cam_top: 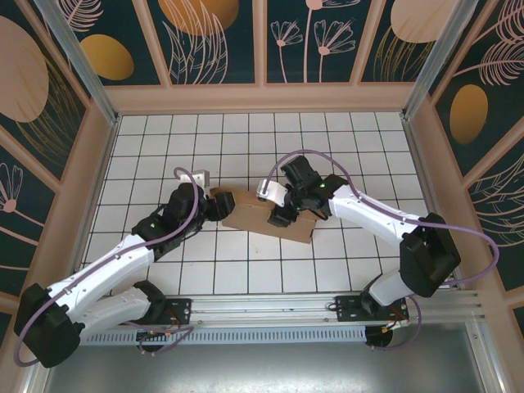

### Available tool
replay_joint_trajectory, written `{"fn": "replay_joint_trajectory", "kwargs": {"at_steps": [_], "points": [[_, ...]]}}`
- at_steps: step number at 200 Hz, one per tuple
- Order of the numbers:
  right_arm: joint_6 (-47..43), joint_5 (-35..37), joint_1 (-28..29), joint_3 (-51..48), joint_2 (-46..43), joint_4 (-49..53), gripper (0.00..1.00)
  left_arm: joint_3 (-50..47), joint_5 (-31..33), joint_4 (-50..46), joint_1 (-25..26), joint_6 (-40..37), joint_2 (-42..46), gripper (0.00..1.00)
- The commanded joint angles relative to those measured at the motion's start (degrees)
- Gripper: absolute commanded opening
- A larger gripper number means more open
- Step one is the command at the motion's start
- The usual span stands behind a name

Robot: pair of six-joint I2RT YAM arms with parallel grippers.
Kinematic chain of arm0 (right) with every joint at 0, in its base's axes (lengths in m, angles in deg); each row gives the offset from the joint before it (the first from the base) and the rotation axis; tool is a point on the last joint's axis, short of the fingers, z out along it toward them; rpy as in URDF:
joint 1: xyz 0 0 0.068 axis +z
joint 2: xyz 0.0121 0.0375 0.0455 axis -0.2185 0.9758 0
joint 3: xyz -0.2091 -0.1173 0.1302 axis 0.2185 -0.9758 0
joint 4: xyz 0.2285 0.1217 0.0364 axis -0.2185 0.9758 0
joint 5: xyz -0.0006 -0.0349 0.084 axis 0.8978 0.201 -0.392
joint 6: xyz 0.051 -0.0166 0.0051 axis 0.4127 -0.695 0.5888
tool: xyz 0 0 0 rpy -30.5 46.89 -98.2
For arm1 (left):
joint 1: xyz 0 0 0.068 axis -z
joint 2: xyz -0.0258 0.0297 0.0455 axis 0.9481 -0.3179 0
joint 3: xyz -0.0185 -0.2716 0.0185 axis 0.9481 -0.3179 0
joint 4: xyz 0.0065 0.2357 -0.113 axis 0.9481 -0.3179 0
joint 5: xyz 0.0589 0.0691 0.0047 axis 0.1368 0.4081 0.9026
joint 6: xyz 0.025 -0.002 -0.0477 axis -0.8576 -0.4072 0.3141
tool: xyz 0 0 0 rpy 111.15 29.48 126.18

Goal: Fold the paper box

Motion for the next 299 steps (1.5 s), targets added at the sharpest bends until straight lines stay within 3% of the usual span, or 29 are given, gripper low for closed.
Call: {"fn": "replay_joint_trajectory", "kwargs": {"at_steps": [1,35,106,152,200,229,263,299], "points": [[-3.3,2.9,0.3,1.0,2.0,0.4,0.53,4.9,2.9,-2.9,0.2,-2.2,0.9,0.72],[-4.2,3.8,-0.5,2.3,4.7,0.1,0.48,11.2,8.5,-7.2,0.2,-4.1,1.1,0.77],[-7.2,3.2,-2.3,8.3,10.5,-0.4,0.47,22.1,19.9,-12.4,0.2,-7.5,1.9,0.77],[-6.6,-1.6,-2.2,10.3,11.5,2.2,0.48,21.0,19.7,-12.2,0.2,-8.1,2.7,0.77],[-3.2,-4.5,-3.8,11.9,9.0,1.9,0.69,20.7,18.3,-12.1,0.2,-7.7,3.2,0.77],[-1.0,-6.9,-5.8,13.0,6.3,0.2,0.77,20.6,17.1,-11.5,0.1,-7.4,3.5,0.77],[-0.8,-8.7,-6.7,14.9,5.5,2.1,0.76,19.9,15.5,-10.7,0.2,-7.7,4.1,0.77],[0.2,-10.7,-7.5,14.8,5.3,2.5,0.65,18.5,13.7,-9.7,0.2,-8.8,4.9,0.74]]}}
